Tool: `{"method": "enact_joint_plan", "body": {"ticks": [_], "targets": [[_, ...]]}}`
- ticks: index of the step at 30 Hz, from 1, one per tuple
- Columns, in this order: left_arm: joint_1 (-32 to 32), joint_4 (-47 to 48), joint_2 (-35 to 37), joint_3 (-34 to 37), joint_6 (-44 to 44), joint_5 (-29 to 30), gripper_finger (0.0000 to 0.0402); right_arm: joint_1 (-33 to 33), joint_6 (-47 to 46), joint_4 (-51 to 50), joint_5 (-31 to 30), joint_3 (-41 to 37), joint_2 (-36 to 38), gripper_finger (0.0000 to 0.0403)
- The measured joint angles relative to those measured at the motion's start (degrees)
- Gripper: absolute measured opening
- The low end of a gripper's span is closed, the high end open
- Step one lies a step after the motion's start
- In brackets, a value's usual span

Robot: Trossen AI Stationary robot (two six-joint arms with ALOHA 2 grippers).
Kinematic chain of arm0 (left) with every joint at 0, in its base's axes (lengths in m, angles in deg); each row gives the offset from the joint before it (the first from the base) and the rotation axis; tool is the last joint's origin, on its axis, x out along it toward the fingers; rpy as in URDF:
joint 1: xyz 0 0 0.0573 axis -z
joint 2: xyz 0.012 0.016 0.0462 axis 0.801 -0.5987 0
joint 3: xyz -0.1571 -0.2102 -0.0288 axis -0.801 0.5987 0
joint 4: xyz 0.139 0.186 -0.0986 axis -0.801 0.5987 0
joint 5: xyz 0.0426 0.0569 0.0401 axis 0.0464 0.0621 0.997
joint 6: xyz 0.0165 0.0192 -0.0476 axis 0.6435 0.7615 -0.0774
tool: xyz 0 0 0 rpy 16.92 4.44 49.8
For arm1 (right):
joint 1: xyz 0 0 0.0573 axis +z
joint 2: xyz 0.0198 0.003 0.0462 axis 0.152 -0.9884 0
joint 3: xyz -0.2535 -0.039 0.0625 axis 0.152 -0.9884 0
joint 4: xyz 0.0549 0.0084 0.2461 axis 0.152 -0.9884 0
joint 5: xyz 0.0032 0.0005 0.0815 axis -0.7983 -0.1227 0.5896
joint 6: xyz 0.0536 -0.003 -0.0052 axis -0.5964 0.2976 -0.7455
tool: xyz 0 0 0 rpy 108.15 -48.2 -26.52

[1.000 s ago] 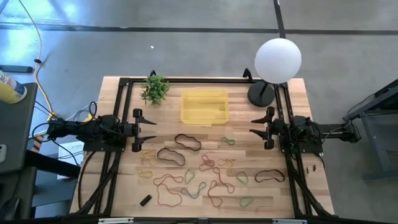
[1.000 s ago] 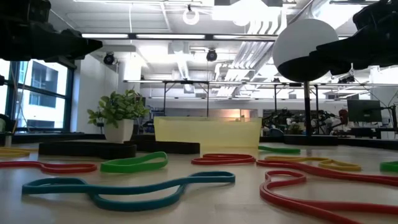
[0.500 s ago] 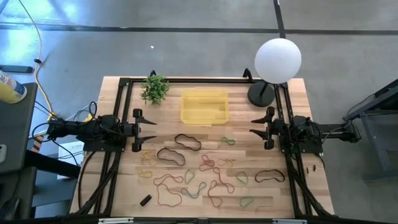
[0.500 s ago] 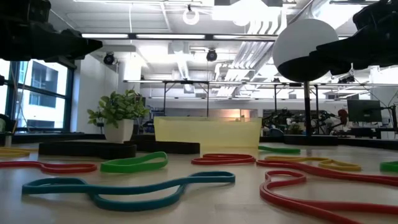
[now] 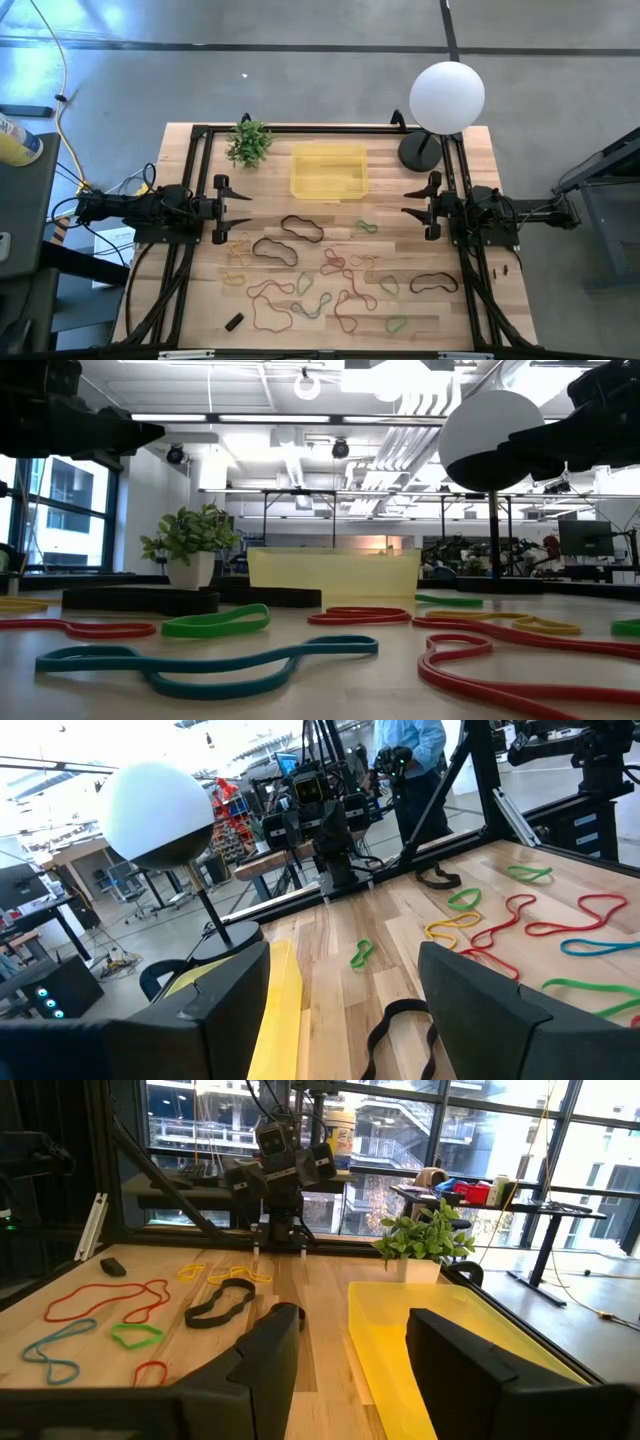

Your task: Pick and place rubber bands into bin

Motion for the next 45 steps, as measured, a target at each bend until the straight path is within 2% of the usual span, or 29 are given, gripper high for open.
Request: {"method": "enact_joint_plan", "body": {"ticks": [9, 13, 15, 19, 25, 28, 31, 34, 36, 40, 43, 45], "targets": [[0.0, 0.0, 0.0, 0.0, 0.0, 0.0, 0.0246, 0.0, 0.5, 0.0, -0.1, 0.0, 0.0, 0.0177], [0.0, 0.0, 0.0, 0.0, 0.0, 0.0, 0.0246, 0.0, 7.2, 0.7, -1.8, 0.0, 0.0, 0.0177], [0.0, -0.4, 0.0, 0.0, 0.0, 0.0, 0.0246, 0.0, 5.4, 0.9, -0.9, 0.0, 0.0, 0.0177], [0.0, -4.5, 0.0, 0.0, 0.0, 0.5, 0.0246, 0.0, -5.4, 2.1, 4.2, -0.1, 0.0, 0.0177], [0.0, -12.5, 0.0, 0.0, -0.1, -0.1, 0.0246, 0.0, -18.6, 11.5, 5.1, -0.1, 0.0, 0.0177], [0.0, -12.4, 0.1, 0.0, -0.5, -0.9, 0.0246, 0.0, -17.0, 17.1, 4.1, -0.1, 0.0, 0.0177], [0.0, -12.6, 0.0, 0.0, -3.2, 2.3, 0.0246, 0.0, -14.5, 22.3, 4.6, -0.1, 0.0, 0.0177], [0.0, -17.1, 0.0, 0.0, -4.4, 4.6, 0.0246, 0.0, -10.8, 27.2, 6.1, -0.1, 0.0, 0.0177], [0.0, -21.8, 0.0, 0.0, -5.8, 1.5, 0.0246, 0.0, -8.6, 30.3, 8.0, -0.1, 0.0, 0.0177], [0.1, -27.6, -1.4, -2.2, -4.5, -9.6, 0.0246, 0.0, -7.4, 33.8, 11.6, 0.0, 0.0, 0.0177], [0.1, -25.2, -5.5, -7.1, -3.5, -11.2, 0.0246, 0.0, -3.4, 33.3, 11.6, 1.2, -0.2, 0.0177], [0.1, -21.9, -10.6, -11.4, -1.5, -11.2, 0.0246, 0.0, -1.2, 33.1, 11.6, 2.6, -1.1, 0.0177]]}}
